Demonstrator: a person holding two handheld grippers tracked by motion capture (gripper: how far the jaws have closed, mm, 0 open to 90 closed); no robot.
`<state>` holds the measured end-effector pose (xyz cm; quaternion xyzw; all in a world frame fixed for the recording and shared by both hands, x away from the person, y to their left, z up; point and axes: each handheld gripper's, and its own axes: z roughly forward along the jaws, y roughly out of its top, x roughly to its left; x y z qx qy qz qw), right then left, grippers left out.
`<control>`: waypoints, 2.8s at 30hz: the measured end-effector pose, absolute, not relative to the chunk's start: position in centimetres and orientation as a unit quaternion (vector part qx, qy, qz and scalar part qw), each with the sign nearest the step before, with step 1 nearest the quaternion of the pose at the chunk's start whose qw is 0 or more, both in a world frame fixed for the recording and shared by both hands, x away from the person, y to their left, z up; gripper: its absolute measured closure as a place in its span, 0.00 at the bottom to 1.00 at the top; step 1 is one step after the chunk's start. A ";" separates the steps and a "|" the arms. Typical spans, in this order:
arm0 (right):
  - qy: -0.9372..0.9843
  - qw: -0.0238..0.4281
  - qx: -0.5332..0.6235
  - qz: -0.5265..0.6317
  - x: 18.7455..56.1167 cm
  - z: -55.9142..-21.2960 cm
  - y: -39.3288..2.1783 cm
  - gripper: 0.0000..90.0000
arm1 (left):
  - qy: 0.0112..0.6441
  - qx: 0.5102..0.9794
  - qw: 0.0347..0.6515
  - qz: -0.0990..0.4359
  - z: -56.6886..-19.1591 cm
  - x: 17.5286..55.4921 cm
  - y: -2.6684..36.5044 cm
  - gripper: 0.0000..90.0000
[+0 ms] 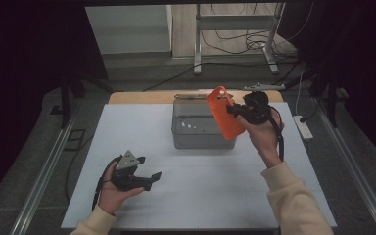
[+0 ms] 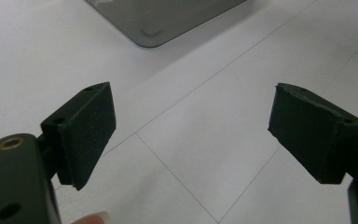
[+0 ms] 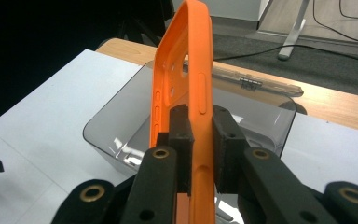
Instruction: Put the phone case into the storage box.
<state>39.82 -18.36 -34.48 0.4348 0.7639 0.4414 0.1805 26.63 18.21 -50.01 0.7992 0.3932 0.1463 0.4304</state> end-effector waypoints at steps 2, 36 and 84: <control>0.764 0.184 0.435 0.439 40.0 -34.3 -18.2 0.89 | 0.393 0.799 0.431 0.145 -50.0 26.6 18.2 0.16; 0.754 0.216 0.478 0.396 43.8 -33.5 -16.7 0.89 | 0.394 0.798 0.433 0.145 -49.9 26.7 18.3 0.16; 0.741 0.251 0.533 0.322 46.5 -36.1 -16.4 0.89 | 0.390 0.802 0.430 0.142 -50.3 26.7 18.1 0.16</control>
